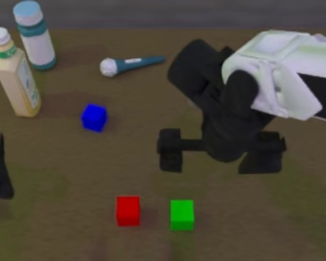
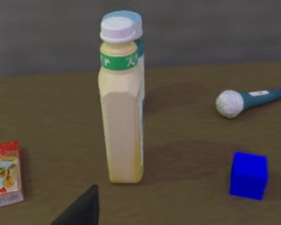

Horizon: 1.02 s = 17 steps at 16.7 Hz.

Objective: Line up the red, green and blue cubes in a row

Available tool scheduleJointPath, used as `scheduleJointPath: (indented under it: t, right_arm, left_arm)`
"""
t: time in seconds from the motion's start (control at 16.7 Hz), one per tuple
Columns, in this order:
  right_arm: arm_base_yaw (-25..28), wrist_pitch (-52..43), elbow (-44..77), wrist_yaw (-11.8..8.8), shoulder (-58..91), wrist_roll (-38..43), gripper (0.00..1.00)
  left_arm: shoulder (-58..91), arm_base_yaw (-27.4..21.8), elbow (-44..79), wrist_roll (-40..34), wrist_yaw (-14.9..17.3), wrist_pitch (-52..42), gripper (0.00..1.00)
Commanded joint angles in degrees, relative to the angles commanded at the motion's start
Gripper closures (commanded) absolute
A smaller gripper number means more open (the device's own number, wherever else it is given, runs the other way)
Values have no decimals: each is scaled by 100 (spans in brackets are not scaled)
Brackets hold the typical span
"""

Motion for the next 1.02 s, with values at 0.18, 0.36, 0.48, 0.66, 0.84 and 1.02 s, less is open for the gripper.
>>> scheduleJointPath:
  t: [0.18,0.36,0.48,0.66,0.84,1.02]
  right_arm:
    - [-482,481,-917,181,-1045,-551,0]
    - [-1052,1020,-2067,330,-2255,-1201,0]
    - [-1468,1410,-2929,398,-3144,-1675,0]
    - [-2116,2047,-4276,425,-4591,-2394,0]
    - [-2724,2727,-5498,364,-6079,-3034,0]
    - [-3289,3489,-6531,215,-7585,-3577,0]
  left_arm:
    - [1565,-316,1540,133,120,-1142,0]
    - [3523,-631,3351,263,209,-2391,0]
    - [4905,-827,4568,337,247,-3207,0]
    - [6876,-1069,6222,412,257,-4283,0]
    - [8583,-1238,7613,436,218,-5108,0]
    - [9983,-1319,8753,408,134,-5638,0]
